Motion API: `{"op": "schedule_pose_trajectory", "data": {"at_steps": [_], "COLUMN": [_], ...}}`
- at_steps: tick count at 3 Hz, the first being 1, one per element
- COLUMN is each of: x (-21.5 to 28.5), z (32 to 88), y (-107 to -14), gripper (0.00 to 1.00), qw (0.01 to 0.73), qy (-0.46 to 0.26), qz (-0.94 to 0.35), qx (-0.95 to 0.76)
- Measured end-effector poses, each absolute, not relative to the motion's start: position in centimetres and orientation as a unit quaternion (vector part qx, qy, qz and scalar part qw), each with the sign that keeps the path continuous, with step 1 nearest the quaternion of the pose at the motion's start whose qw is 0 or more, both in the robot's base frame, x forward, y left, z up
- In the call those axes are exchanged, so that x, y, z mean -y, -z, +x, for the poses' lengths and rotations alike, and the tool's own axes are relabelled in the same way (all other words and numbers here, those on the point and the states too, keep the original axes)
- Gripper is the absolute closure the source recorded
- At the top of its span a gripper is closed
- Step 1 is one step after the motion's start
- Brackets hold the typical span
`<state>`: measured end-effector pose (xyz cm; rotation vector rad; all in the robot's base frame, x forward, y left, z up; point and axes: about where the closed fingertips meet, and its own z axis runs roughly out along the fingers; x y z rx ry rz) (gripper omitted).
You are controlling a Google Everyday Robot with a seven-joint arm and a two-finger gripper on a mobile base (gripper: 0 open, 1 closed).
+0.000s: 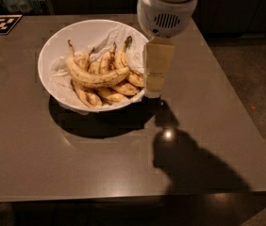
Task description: Pick banana from white bowl
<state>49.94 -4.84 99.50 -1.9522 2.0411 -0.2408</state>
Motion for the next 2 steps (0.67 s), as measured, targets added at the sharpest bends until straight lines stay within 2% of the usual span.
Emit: {"op": "schedule_pose_trajectory", "data": {"at_steps": [2], "x": [0.9], "z": [52.7], "y": [-98.1], "gripper": [0.0], "qw": [0.135], "qy": [0.083], "qz": [-0.709], "qx": [-0.688]}}
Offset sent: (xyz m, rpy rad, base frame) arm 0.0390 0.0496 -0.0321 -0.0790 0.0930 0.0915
